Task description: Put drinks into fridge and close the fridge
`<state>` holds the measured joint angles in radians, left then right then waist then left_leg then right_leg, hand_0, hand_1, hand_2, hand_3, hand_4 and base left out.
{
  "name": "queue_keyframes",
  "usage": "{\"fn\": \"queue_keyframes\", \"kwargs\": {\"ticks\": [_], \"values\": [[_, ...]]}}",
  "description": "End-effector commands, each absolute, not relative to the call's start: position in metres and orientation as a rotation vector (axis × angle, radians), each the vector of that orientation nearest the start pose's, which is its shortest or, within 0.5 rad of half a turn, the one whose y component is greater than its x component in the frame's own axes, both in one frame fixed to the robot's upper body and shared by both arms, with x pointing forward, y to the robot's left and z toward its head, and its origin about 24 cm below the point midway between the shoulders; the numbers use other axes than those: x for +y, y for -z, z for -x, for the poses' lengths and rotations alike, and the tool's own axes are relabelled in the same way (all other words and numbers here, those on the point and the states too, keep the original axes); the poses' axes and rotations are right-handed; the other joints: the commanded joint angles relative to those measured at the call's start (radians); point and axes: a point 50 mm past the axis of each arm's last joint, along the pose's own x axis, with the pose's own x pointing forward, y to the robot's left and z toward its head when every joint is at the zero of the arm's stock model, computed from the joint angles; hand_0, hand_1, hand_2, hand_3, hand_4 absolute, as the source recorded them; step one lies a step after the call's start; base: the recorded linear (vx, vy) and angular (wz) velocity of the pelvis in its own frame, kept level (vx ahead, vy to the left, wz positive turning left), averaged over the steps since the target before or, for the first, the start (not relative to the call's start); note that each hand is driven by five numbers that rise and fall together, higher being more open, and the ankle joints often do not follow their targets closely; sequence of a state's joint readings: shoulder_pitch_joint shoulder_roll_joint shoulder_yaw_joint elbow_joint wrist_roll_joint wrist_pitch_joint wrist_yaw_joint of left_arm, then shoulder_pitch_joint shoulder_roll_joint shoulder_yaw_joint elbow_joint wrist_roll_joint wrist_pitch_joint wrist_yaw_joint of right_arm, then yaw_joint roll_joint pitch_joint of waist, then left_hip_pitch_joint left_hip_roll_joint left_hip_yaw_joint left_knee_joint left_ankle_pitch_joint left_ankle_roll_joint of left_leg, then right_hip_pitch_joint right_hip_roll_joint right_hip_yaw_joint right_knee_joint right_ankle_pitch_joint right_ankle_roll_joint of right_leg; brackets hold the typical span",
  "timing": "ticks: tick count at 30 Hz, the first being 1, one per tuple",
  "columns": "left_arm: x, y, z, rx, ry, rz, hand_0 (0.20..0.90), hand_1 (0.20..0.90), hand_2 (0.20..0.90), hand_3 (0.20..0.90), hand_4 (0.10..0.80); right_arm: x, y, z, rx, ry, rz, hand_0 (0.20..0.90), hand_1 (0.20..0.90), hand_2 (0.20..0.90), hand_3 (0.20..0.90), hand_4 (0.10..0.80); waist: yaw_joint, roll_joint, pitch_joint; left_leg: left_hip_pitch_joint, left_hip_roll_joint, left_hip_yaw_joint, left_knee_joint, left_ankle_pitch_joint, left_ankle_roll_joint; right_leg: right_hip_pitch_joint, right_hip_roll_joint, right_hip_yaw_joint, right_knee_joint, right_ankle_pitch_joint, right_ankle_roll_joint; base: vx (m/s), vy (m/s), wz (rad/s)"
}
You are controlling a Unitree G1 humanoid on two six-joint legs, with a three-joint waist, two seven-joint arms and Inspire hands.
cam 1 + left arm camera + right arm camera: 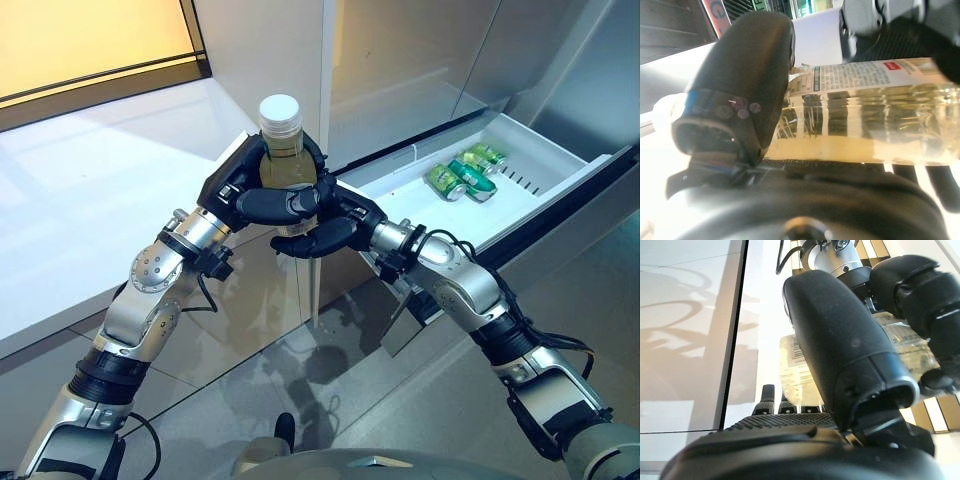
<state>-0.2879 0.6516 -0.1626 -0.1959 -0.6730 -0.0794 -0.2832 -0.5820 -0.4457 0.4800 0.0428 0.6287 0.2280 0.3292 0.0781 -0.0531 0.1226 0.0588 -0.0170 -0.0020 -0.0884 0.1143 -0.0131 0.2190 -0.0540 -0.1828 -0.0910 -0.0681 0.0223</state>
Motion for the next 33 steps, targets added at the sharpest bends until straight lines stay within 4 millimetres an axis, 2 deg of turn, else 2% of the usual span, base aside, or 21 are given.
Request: {"fn": "queue_keyframes", "kwargs": {"ticks": [1,4,5,6,7,8,23,24,25,26,27,33], "values": [[0.146,-0.256,-0.264,-0.807,0.750,0.051,0.300,0.300,0.300,0.200,0.100,-0.044,-0.201,-0.309,-0.293,-1.027,-0.040,0.900,0.900,0.900,0.900,0.800,0.004,0.021,-0.128,0.076,-0.017,-0.012,0.001,-0.167,0.010,-0.073,0.001,-0.015,0.006,0.054,0.046,0.012,-0.004,0.04],[0.146,-0.256,-0.263,-0.808,0.757,0.058,0.300,0.300,0.300,0.200,0.100,-0.043,-0.200,-0.309,-0.292,-1.034,-0.043,0.900,0.900,0.900,0.900,0.800,0.005,0.021,-0.128,0.075,-0.017,-0.012,0.001,-0.166,0.011,-0.074,0.001,-0.014,0.006,0.055,0.045,0.000,0.000,0.00],[0.145,-0.257,-0.263,-0.808,0.763,0.062,0.300,0.300,0.300,0.200,0.100,-0.041,-0.200,-0.309,-0.290,-1.037,-0.045,0.848,0.848,0.848,0.840,0.740,0.006,0.021,-0.128,0.075,-0.017,-0.012,0.001,-0.166,0.011,-0.074,0.002,-0.014,0.006,0.055,0.045,0.000,0.000,0.00],[0.145,-0.257,-0.263,-0.806,0.766,0.064,0.300,0.300,0.300,0.200,0.100,-0.041,-0.200,-0.309,-0.289,-1.037,-0.042,0.606,0.606,0.606,0.557,0.457,0.006,0.021,-0.129,0.075,-0.017,-0.013,0.001,-0.166,0.011,-0.073,0.001,-0.015,0.006,0.054,0.044,0.000,0.000,0.00],[0.143,-0.256,-0.263,-0.797,0.780,0.078,0.300,0.300,0.300,0.200,0.100,-0.039,-0.200,-0.308,-0.284,-1.040,-0.049,0.314,0.314,0.314,0.216,0.116,0.007,0.021,-0.129,0.076,-0.017,-0.014,0.001,-0.166,0.011,-0.073,0.001,-0.015,0.005,0.054,0.044,0.000,0.000,0.00],[0.142,-0.256,-0.263,-0.791,0.786,0.087,0.300,0.300,0.300,0.200,0.100,-0.038,-0.199,-0.308,-0.281,-1.041,-0.049,0.300,0.300,0.300,0.200,0.100,0.007,0.021,-0.129,0.076,-0.017,-0.014,0.001,-0.166,0.011,-0.073,0.002,-0.015,0.005,0.054,0.044,0.000,0.000,0.00],[0.141,-0.252,-0.265,-0.764,0.800,0.094,0.300,0.300,0.300,0.200,0.100,-0.039,-0.202,-0.310,-0.296,-1.034,-0.034,0.300,0.300,0.300,0.200,0.100,0.007,0.021,-0.128,0.076,-0.015,-0.012,0.001,-0.165,0.011,-0.071,0.001,-0.017,0.004,0.056,0.043,0.000,0.000,0.00],[0.141,-0.252,-0.265,-0.764,0.798,0.092,0.328,0.328,0.328,0.233,0.133,-0.039,-0.202,-0.310,-0.297,-1.033,-0.034,0.300,0.300,0.300,0.200,0.100,0.007,0.021,-0.128,0.076,-0.015,-0.011,0.001,-0.165,0.011,-0.071,0.001,-0.017,0.004,0.056,0.043,0.000,0.000,0.00],[0.142,-0.253,-0.266,-0.769,0.785,0.081,0.669,0.669,0.669,0.631,0.531,-0.040,-0.204,-0.311,-0.302,-1.030,-0.033,0.300,0.300,0.300,0.200,0.100,0.007,0.021,-0.128,0.076,-0.016,-0.013,0.001,-0.165,0.011,-0.072,0.002,-0.017,0.004,0.055,0.043,0.000,0.000,0.00],[0.142,-0.253,-0.266,-0.769,0.785,0.081,0.855,0.855,0.855,0.848,0.748,-0.040,-0.204,-0.312,-0.304,-1.030,-0.033,0.300,0.300,0.300,0.200,0.100,0.007,0.021,-0.128,0.076,-0.016,-0.013,0.001,-0.165,0.011,-0.072,0.002,-0.016,0.004,0.056,0.043,0.000,0.000,0.00],[0.142,-0.253,-0.266,-0.768,0.783,0.081,0.900,0.900,0.900,0.900,0.800,-0.040,-0.205,-0.312,-0.307,-1.029,-0.032,0.300,0.300,0.300,0.200,0.100,0.008,0.021,-0.128,0.076,-0.016,-0.013,0.001,-0.165,0.012,-0.072,0.002,-0.016,0.004,0.056,0.043,0.000,0.000,0.00],[0.150,-0.255,-0.267,-0.791,0.717,0.051,0.900,0.900,0.900,0.900,0.800,-0.044,-0.211,-0.312,-0.339,-1.018,-0.016,0.300,0.300,0.300,0.200,0.100,0.007,0.022,-0.129,0.076,-0.014,-0.011,0.001,-0.165,0.011,-0.072,0.002,-0.016,0.004,0.057,0.043,0.000,0.000,0.00]]}}
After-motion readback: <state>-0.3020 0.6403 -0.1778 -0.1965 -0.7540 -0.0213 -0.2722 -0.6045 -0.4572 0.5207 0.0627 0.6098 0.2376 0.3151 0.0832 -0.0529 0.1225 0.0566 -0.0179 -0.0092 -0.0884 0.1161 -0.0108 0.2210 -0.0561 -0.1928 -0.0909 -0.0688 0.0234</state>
